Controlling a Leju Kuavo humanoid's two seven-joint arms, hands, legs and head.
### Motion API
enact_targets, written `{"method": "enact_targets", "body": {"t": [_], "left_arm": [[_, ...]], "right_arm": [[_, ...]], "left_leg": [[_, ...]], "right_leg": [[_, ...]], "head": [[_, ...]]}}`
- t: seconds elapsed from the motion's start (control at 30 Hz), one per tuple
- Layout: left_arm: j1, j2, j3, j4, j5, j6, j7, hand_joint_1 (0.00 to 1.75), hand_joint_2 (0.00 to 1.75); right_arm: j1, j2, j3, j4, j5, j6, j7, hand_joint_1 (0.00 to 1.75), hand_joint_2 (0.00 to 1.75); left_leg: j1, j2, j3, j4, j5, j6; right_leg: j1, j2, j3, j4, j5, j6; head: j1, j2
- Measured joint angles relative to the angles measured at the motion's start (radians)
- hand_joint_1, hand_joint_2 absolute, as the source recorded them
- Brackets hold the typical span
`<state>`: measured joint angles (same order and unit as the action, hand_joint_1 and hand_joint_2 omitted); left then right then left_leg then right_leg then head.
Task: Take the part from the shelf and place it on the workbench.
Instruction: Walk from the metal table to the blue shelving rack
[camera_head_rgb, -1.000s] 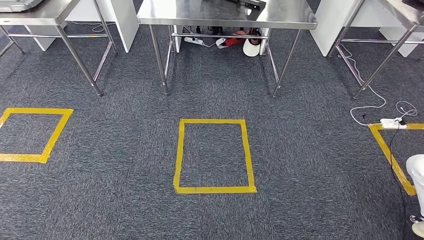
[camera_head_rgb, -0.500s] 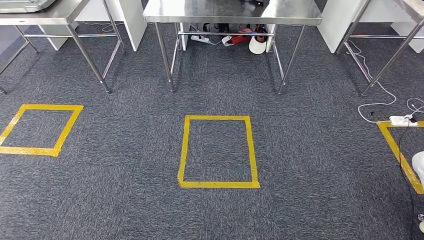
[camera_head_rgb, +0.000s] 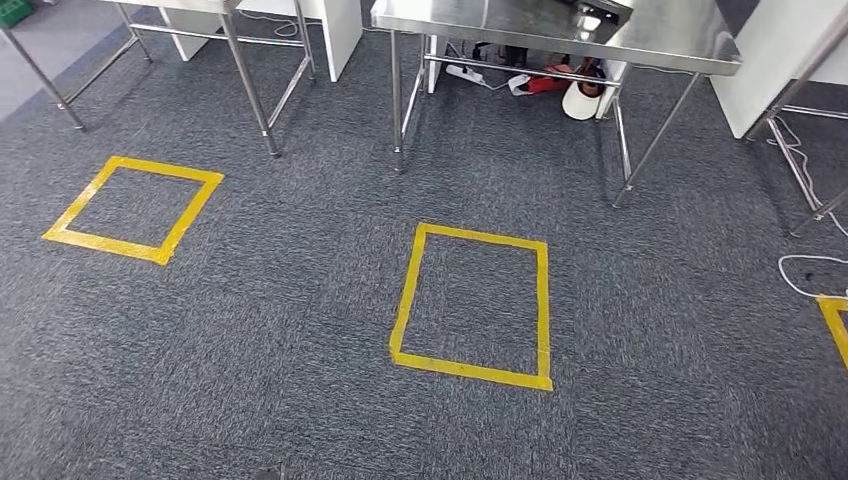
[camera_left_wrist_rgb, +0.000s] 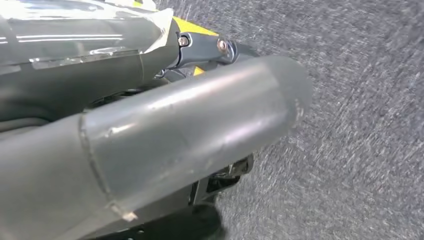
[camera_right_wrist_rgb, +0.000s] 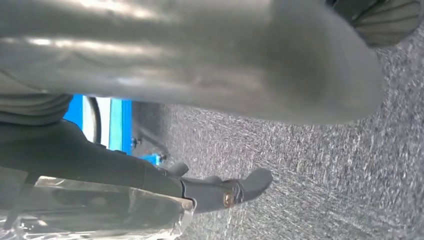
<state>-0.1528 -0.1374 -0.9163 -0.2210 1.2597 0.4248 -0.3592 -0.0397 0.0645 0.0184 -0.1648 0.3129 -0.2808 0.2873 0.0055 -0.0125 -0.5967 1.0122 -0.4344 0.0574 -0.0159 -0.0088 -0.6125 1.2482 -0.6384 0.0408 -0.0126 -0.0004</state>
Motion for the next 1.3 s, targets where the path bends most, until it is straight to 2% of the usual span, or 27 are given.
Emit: {"method": "enact_targets", "body": {"t": [0.03,0.07,0.1,0.17,0.23,0.27,0.33,0.37,0.43,0.5,0.53,0.57,0.6,0.63,0.7,0.77,0.83,0.87,0.9,0.97,1.03,1.07,1.1,1.17,1.2,1.27,1.3], "left_arm": [[0.000,0.000,0.001,0.000,0.003,-0.004,0.003,0.00,0.00],[0.000,0.000,0.001,0.000,0.005,-0.007,0.005,0.00,0.00],[0.001,0.000,0.002,0.000,0.005,-0.010,0.006,0.00,0.00],[0.000,-0.001,0.002,-0.001,0.000,-0.013,0.003,0.00,0.00],[-0.001,-0.001,0.002,-0.001,-0.004,-0.004,0.001,0.00,0.00],[-0.001,-0.001,0.002,-0.001,-0.005,0.005,0.003,0.00,0.00],[-0.001,0.000,0.002,-0.001,-0.006,0.023,0.008,0.00,0.00],[-0.001,0.000,0.002,-0.001,-0.005,0.030,0.009,0.00,0.00],[-0.001,0.000,0.002,-0.001,-0.005,0.040,0.009,0.00,0.00],[-0.002,-0.002,0.002,-0.001,-0.005,0.043,0.007,0.00,0.00],[-0.003,-0.003,0.002,-0.001,-0.005,0.042,0.005,0.00,0.00],[-0.003,-0.003,0.002,-0.001,-0.006,0.038,0.002,0.00,0.00],[-0.003,-0.003,0.002,-0.002,-0.007,0.032,0.000,0.00,0.00],[-0.003,-0.003,0.002,-0.002,-0.009,0.025,-0.001,0.00,0.00],[-0.005,-0.006,0.002,-0.003,-0.012,0.015,-0.003,0.00,0.00],[-0.008,-0.010,0.002,-0.004,-0.013,0.012,-0.003,0.00,0.00],[-0.010,-0.013,0.002,-0.004,-0.013,0.010,-0.004,0.00,0.00],[-0.011,-0.015,0.002,-0.004,-0.012,0.009,-0.004,0.00,0.00],[-0.011,-0.016,0.002,-0.004,-0.011,0.009,-0.004,0.00,0.00],[-0.013,-0.020,0.002,-0.004,-0.010,0.008,-0.004,0.00,0.00],[-0.015,-0.022,0.002,-0.004,-0.007,0.003,-0.004,0.00,0.00],[-0.016,-0.023,0.002,-0.004,-0.006,-0.001,-0.003,0.00,0.00],[-0.016,-0.024,0.002,-0.004,-0.004,-0.005,-0.002,0.00,0.00],[-0.017,-0.026,0.003,-0.004,-0.002,-0.013,-0.001,0.00,0.00],[-0.017,-0.027,0.003,-0.004,-0.002,-0.018,0.000,0.00,0.00],[-0.018,-0.028,0.004,-0.004,-0.001,-0.029,0.001,0.00,0.00],[-0.018,-0.028,0.004,-0.004,-0.001,-0.033,0.003,0.00,0.00]], "right_arm": [[0.002,0.000,0.000,0.000,0.001,0.003,0.000,0.00,0.00],[0.003,0.000,0.000,0.000,0.002,0.006,0.000,0.00,0.00],[0.004,-0.001,0.000,0.000,0.003,0.009,0.000,0.00,0.00],[0.005,-0.001,0.001,0.000,0.005,0.014,0.000,0.00,0.00],[0.004,-0.001,0.003,0.000,0.007,0.019,-0.002,0.00,0.00],[0.003,-0.002,0.005,0.000,0.010,0.023,-0.004,0.00,0.00],[0.001,-0.002,0.011,0.000,0.017,0.034,-0.011,0.00,0.00],[0.000,-0.003,0.015,0.000,0.022,0.040,-0.016,0.00,0.00],[0.001,-0.003,0.022,0.000,0.033,0.048,-0.024,0.00,0.00],[0.005,-0.004,0.029,0.000,0.045,0.054,-0.029,0.00,0.00],[0.007,-0.006,0.034,0.000,0.051,0.058,-0.031,0.00,0.00],[0.006,-0.007,0.039,0.000,0.056,0.061,-0.032,0.00,0.00],[0.005,-0.008,0.043,0.000,0.061,0.064,-0.033,0.00,0.00],[0.003,-0.007,0.047,0.000,0.064,0.066,-0.034,0.00,0.00],[0.000,-0.007,0.055,0.000,0.070,0.067,-0.035,0.00,0.00],[-0.002,-0.008,0.063,0.000,0.075,0.070,-0.036,0.00,0.00],[-0.004,-0.008,0.069,-0.001,0.078,0.074,-0.036,0.00,0.00],[-0.005,-0.009,0.071,-0.001,0.079,0.076,-0.036,0.00,0.00],[-0.006,-0.009,0.072,-0.002,0.080,0.077,-0.036,0.00,0.00],[-0.006,-0.009,0.074,-0.002,0.081,0.079,-0.036,0.00,0.00],[-0.004,-0.009,0.078,-0.002,0.083,0.081,-0.037,0.00,0.00],[-0.003,-0.009,0.080,-0.002,0.084,0.081,-0.036,0.00,0.00],[-0.002,-0.010,0.082,-0.002,0.085,0.082,-0.035,0.00,0.00],[-0.002,-0.010,0.087,-0.002,0.087,0.083,-0.033,0.00,0.00],[-0.003,-0.010,0.088,-0.002,0.088,0.083,-0.032,0.00,0.00],[-0.006,-0.009,0.090,-0.002,0.089,0.082,-0.029,0.00,0.00],[-0.008,-0.008,0.090,-0.002,0.088,0.082,-0.026,0.00,0.00]], "left_leg": [[-0.001,-0.014,-0.004,0.000,0.003,0.001],[-0.003,-0.028,-0.006,0.000,0.006,0.001],[-0.003,-0.043,-0.007,0.001,0.009,-0.001],[-0.005,-0.068,-0.008,0.002,0.015,-0.008],[-0.009,-0.086,-0.012,0.003,0.020,-0.016],[-0.010,-0.093,-0.014,0.002,0.023,-0.021],[-0.009,-0.100,-0.020,0.003,0.026,-0.032],[-0.009,-0.086,-0.028,0.016,0.015,-0.036],[-0.006,-0.035,-0.065,0.097,-0.044,-0.044],[-0.001,-0.003,-0.120,0.229,-0.114,-0.055],[0.003,0.003,-0.137,0.273,-0.130,-0.060],[0.006,0.007,-0.136,0.282,-0.127,-0.064],[0.009,0.013,-0.115,0.251,-0.106,-0.066],[0.011,0.026,-0.077,0.187,-0.076,-0.067],[0.010,0.068,-0.006,0.059,-0.034,-0.061],[0.004,0.084,0.016,0.013,-0.026,-0.048],[-0.002,0.060,0.013,0.009,-0.021,-0.033],[-0.002,0.049,0.014,0.003,-0.017,-0.025],[-0.001,0.037,0.014,-0.002,-0.012,-0.017],[0.002,0.013,0.011,-0.008,-0.003,-0.004],[0.001,-0.016,0.004,-0.007,0.002,0.003],[0.000,-0.031,0.002,-0.007,0.004,0.003],[0.000,-0.047,0.002,-0.006,0.006,0.002],[0.000,-0.075,0.002,-0.005,0.009,-0.002],[-0.002,-0.086,0.001,-0.003,0.009,-0.006],[-0.005,-0.103,-0.003,0.000,0.011,-0.016],[-0.006,-0.111,-0.006,0.000,0.013,-0.022]], "right_leg": [[0.001,0.003,-0.019,0.039,-0.010,0.003],[0.002,0.005,-0.017,0.035,0.000,0.008],[0.002,0.009,0.006,-0.012,0.024,0.014],[0.001,0.040,0.080,-0.164,0.085,0.018],[0.004,0.064,0.117,-0.254,0.116,0.007],[0.008,0.063,0.118,-0.261,0.119,-0.001],[0.002,0.042,0.118,-0.264,0.128,-0.016],[-0.002,0.032,0.119,-0.266,0.132,-0.026],[-0.009,0.008,0.119,-0.268,0.140,-0.040],[-0.006,-0.018,0.115,-0.267,0.141,-0.044],[-0.006,-0.032,0.113,-0.267,0.141,-0.044],[-0.005,-0.045,0.113,-0.267,0.141,-0.043],[-0.006,-0.057,0.113,-0.266,0.141,-0.043],[-0.006,-0.067,0.114,-0.266,0.140,-0.042],[0.001,-0.085,0.117,-0.265,0.135,-0.034],[0.011,-0.100,0.119,-0.265,0.132,-0.023],[0.016,-0.116,0.123,-0.267,0.131,-0.010],[0.013,-0.106,0.122,-0.262,0.126,-0.004],[0.010,-0.085,0.114,-0.242,0.111,0.000],[0.003,-0.027,0.065,-0.141,0.059,-0.003],[0.004,-0.003,0.001,-0.018,0.014,-0.005],[0.004,0.002,-0.012,0.007,0.013,-0.001],[0.003,0.006,-0.007,-0.007,0.028,0.005],[-0.001,0.031,0.047,-0.127,0.086,0.018],[-0.002,0.050,0.073,-0.190,0.111,0.019],[-0.001,0.073,0.096,-0.255,0.134,0.010],[0.003,0.067,0.098,-0.258,0.136,0.002]], "head": [[0.000,0.000],[0.000,0.000],[0.000,0.000],[0.000,0.000],[0.000,0.000],[-0.001,0.000],[0.000,0.000],[-0.002,0.000],[-0.009,0.000],[-0.014,0.000],[-0.014,0.000],[-0.014,0.000],[-0.014,0.000],[-0.015,0.000],[-0.014,0.000],[-0.008,0.000],[-0.005,0.000],[-0.005,0.000],[-0.004,0.000],[0.001,0.000],[0.004,0.000],[0.004,0.000],[0.004,0.000],[0.005,0.000],[0.005,0.000],[0.005,0.000],[0.005,0.000]]}}
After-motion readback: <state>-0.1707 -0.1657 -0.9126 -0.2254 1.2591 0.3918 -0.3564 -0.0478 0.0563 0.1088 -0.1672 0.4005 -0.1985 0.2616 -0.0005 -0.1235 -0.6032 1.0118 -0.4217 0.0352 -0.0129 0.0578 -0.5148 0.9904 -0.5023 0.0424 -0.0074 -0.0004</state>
